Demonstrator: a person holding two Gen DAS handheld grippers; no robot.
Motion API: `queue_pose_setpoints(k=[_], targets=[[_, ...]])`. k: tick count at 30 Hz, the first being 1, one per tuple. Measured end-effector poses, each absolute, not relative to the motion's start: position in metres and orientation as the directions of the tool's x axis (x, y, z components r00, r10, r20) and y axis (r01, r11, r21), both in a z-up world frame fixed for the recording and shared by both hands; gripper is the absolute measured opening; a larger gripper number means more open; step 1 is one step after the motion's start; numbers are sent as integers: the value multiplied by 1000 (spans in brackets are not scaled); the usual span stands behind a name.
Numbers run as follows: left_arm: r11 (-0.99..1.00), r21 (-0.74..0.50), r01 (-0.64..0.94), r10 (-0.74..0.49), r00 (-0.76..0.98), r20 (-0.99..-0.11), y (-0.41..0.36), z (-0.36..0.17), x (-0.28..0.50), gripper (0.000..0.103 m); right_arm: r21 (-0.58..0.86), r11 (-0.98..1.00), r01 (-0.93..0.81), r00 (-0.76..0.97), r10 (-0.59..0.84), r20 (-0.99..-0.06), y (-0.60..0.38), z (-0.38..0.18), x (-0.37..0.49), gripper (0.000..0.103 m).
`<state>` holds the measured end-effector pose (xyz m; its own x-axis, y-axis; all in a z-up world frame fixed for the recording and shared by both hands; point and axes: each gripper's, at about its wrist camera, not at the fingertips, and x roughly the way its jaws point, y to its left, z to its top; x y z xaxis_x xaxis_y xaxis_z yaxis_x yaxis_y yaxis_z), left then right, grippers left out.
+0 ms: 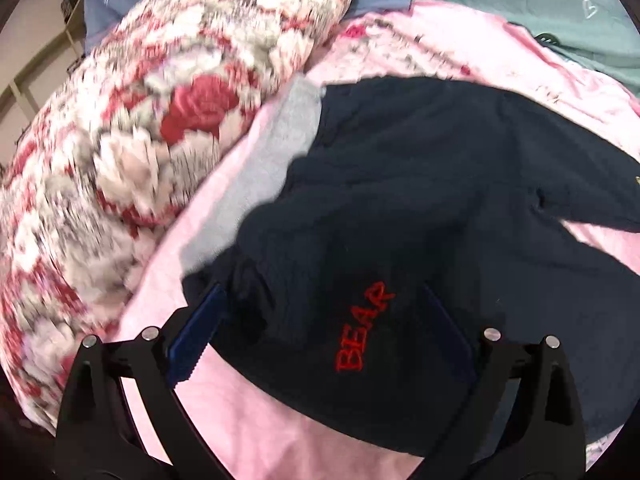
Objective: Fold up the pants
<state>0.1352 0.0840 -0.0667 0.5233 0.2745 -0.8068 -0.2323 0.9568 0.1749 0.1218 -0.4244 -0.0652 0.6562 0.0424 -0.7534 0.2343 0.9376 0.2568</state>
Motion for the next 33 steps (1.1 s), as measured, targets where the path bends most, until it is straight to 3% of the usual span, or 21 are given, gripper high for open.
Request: queue_pose_setpoints(k=[10,14,20,24,33], targets=[[930,49,-365,275,600,-751,124,-37,177,98,235,971,35,626,162,-763,-352,-54,220,88],[936,37,-350,242,565,-789,133,-43,191,98,74,985,-154,624,155,-766,-275,-55,250,88],[937,-27,-348,172,530,-830,158,-58,228,98,21,933,-359,560,233,-795,-198,-63,290,88],[941,-24,-338,150,479,-865,164,-71,249,98,0,910,-415,539,246,-806,-170,-65,311,88],[925,-50,-378,179,546,-819,175,-38,288,98,66,906,-418,549,310,-776,-165,-59,330,88]])
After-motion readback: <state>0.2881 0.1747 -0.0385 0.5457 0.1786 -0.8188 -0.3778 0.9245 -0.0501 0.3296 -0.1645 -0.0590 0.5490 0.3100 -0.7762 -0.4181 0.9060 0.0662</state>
